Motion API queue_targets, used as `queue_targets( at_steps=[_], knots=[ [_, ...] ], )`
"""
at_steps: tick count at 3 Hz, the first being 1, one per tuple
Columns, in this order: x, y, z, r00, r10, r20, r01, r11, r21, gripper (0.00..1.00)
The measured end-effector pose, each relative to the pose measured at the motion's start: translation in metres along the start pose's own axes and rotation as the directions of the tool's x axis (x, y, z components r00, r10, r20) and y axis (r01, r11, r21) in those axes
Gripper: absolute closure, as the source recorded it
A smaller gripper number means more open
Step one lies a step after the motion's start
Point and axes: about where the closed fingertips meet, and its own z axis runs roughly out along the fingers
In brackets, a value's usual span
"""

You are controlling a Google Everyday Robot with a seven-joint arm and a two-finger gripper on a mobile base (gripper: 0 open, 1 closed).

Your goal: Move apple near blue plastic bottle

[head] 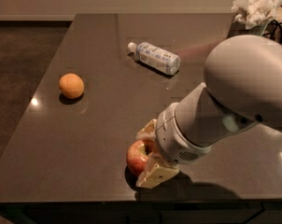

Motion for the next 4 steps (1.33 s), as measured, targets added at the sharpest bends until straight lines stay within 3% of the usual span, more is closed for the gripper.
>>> queue_targets(
  at_steps=[1, 2, 3, 4],
  knots=[
    [0.0, -0.006, -0.004, 1.0, 0.03, 0.002, -0.03, 0.9995, 0.011, 0.64],
    [0.002, -0.033, -0.023, 0.997, 0.08, -0.009, -0.079, 0.994, 0.075, 0.87],
    [0.006, -0.078, -0.055, 0.986, 0.164, -0.017, -0.158, 0.9693, 0.188, 1.0],
    [0.015, -0.127, -0.078, 0.972, 0.234, -0.024, -0.217, 0.9305, 0.295, 1.0]
  ],
)
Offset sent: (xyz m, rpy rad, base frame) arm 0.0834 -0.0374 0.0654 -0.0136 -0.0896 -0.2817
